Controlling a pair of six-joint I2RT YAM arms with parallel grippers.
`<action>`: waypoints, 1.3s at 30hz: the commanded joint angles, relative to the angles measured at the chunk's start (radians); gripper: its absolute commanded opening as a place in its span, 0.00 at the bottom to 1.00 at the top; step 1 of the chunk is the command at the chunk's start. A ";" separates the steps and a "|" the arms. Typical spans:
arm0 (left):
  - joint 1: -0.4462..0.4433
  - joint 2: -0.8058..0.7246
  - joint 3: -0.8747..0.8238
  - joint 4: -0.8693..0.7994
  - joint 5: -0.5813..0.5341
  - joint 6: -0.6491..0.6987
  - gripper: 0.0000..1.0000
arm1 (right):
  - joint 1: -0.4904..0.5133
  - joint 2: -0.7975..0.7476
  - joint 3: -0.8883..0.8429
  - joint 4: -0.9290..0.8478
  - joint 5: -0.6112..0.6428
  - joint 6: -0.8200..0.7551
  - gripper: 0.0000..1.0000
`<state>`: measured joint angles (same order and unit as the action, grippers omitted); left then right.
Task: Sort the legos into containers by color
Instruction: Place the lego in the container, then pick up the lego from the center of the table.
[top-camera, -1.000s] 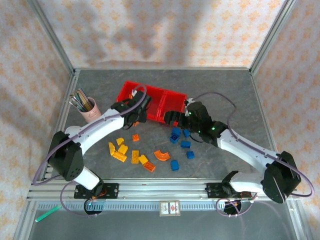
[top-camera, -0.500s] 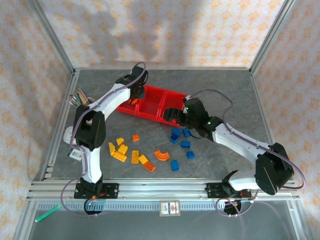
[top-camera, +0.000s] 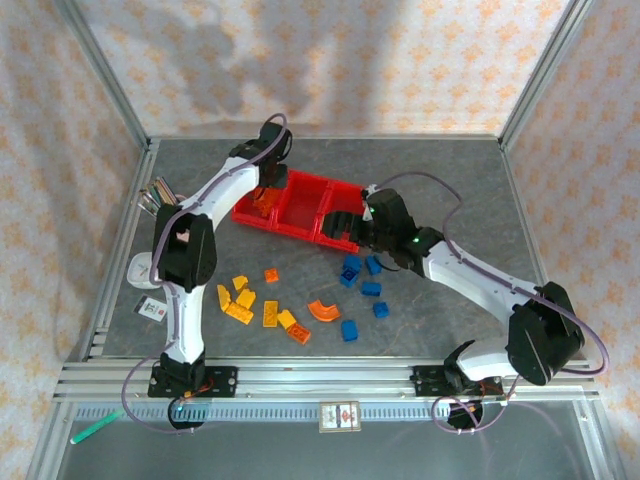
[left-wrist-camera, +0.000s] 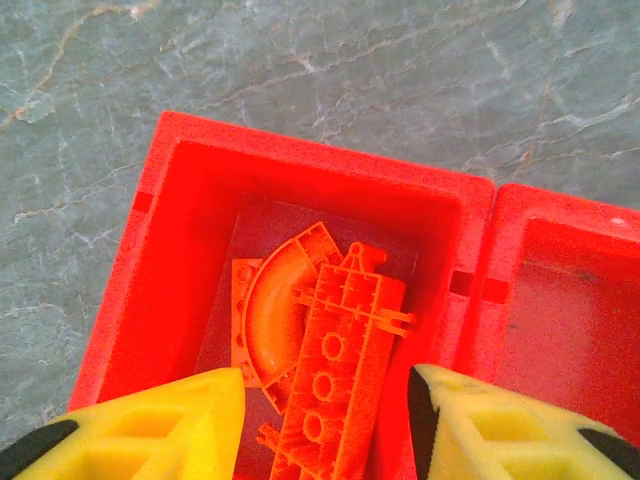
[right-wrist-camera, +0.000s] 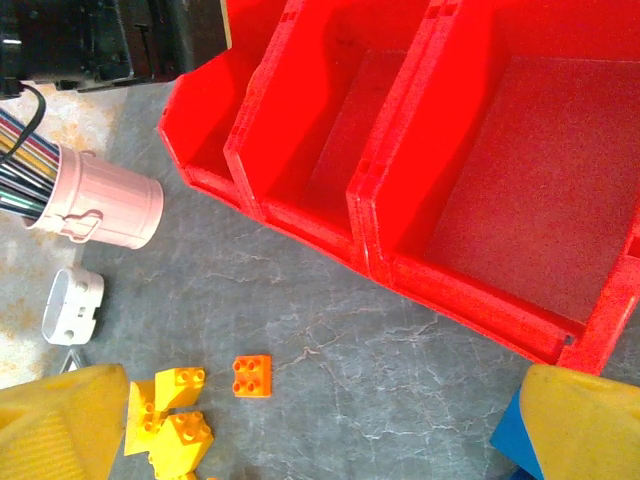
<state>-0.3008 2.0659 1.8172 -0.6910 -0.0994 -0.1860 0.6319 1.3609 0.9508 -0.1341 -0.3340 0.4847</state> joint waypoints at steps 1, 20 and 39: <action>0.000 -0.148 -0.101 -0.015 0.065 -0.046 0.52 | 0.007 0.004 0.036 -0.031 -0.013 -0.034 1.00; -0.130 -0.864 -0.973 0.156 0.089 -0.497 0.63 | 0.165 -0.025 -0.223 0.142 0.020 -0.006 1.00; -0.219 -0.710 -1.052 0.248 0.000 -0.595 0.69 | 0.185 -0.008 -0.293 0.249 0.058 0.044 1.00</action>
<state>-0.5156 1.3361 0.7380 -0.4789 -0.0689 -0.7811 0.8135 1.3605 0.6643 0.0914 -0.3103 0.5167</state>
